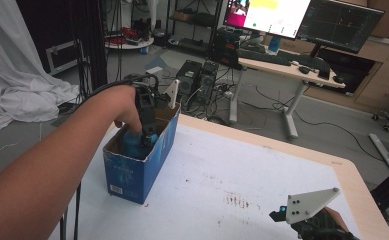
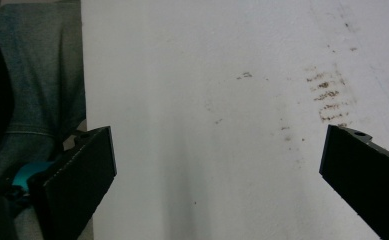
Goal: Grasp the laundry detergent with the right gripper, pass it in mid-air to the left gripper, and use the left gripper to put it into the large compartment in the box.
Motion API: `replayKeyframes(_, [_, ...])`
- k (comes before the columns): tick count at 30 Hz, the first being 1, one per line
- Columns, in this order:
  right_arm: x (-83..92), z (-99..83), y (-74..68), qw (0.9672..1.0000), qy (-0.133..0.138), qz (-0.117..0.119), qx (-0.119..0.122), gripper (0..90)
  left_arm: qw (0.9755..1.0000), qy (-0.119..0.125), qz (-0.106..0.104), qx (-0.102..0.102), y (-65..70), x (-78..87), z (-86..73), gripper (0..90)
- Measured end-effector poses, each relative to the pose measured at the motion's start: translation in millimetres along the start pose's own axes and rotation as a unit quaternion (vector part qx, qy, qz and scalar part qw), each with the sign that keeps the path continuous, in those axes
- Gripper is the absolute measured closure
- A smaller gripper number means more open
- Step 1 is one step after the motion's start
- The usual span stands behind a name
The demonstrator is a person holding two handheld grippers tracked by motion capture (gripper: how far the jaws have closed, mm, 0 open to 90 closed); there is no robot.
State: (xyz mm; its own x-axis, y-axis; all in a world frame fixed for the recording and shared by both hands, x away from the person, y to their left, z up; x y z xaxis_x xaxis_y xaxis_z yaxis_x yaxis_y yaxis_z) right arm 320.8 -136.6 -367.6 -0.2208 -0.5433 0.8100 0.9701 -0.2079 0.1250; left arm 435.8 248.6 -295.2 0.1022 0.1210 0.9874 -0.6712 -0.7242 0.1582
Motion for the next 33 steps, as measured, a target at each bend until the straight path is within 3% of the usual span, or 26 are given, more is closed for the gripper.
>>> replayKeyframes(6, [2.6,0.4,1.9,1.0,-0.001,0.001,0.004,0.6,0.9999,0.011,0.007,0.001,3.7,16.9,-1.4,23.1])
replayKeyframes(13, [9.3,0.0,9.7,0.9997,-0.021,-0.006,0.006,0.6,0.9998,0.014,0.005,-0.013,13.2,33.5,-2.8,19.6])
replayKeyframes(18, [22.0,3.7,19.4,0.9991,-0.042,-0.005,0.011,0.6,0.9991,0.012,0.004,-0.041,25.7,41.7,-1.1,14.9])
replayKeyframes(21, [29.5,7.1,26.3,0.9976,-0.067,0.001,0.016,0.6,0.9986,0.013,-0.001,-0.052,32.4,44.5,0.7,14.8])
replayKeyframes(26, [42.6,14.1,36.8,0.9927,-0.117,0.012,0.03,0.6,0.9958,0.023,-0.019,-0.087,56.1,51.0,7.4,11.4])
replayKeyframes(31, [58.4,26.7,42.7,0.9892,-0.138,0.016,0.047,0.6,0.9902,0.006,-0.031,-0.136,81.6,50.0,14.5,8.3])
replayKeyframes(33, [64.4,31.4,43.8,0.9882,-0.144,0.014,0.05,0.6,0.9866,0.002,-0.032,-0.16,91.4,49.9,18.1,8.0])
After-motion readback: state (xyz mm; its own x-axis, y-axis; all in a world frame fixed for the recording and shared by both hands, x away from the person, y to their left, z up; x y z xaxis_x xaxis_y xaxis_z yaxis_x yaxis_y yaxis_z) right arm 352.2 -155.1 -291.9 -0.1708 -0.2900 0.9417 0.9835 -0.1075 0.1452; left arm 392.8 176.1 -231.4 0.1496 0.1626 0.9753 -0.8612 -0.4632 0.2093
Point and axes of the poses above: each handheld gripper's, and its own axes: x roughly backward along the jaws, z roughly out of its top, y roughly to its right, the point moved 3 cm from there along -x, roughly forward along the jaws, and after that the axes turned 7 degrees about -z, right-handed, at the moved point
